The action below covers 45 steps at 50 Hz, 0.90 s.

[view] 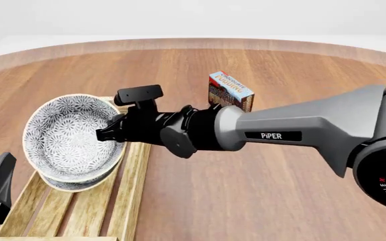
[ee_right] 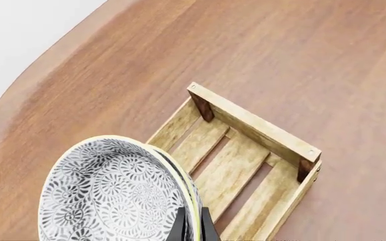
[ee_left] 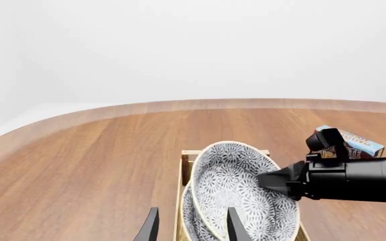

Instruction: Stack the left bowl on the right bowl and place them in the tray.

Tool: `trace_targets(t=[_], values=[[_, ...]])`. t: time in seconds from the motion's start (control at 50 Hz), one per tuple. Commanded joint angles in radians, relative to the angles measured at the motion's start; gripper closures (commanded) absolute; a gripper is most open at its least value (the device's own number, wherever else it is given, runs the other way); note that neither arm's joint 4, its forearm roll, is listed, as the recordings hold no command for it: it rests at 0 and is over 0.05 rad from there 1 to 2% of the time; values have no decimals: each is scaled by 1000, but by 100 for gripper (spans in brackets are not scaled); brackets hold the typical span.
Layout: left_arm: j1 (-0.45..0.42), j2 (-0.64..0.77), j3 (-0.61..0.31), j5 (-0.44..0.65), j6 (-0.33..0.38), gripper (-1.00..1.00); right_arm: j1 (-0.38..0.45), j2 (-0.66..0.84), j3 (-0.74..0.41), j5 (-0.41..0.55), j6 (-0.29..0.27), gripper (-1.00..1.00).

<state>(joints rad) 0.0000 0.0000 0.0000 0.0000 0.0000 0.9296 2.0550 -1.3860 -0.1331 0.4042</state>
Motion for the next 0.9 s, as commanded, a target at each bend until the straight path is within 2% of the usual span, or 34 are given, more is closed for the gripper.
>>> trace_targets(t=[0.02,0.42,0.78,0.8,0.9], values=[[0,0,0,0,0,-100,-8,24,-26,13,4,100],[0,0,0,0,0,-100,20,59,-12,-11,26,100],[0,0,0,0,0,-100,18,103,-46,30,-7,100],[0,0,0,0,0,-100,20,104,-51,40,-15,-100],[0,0,0,0,0,-100,26,101,-53,46,-26,-100]])
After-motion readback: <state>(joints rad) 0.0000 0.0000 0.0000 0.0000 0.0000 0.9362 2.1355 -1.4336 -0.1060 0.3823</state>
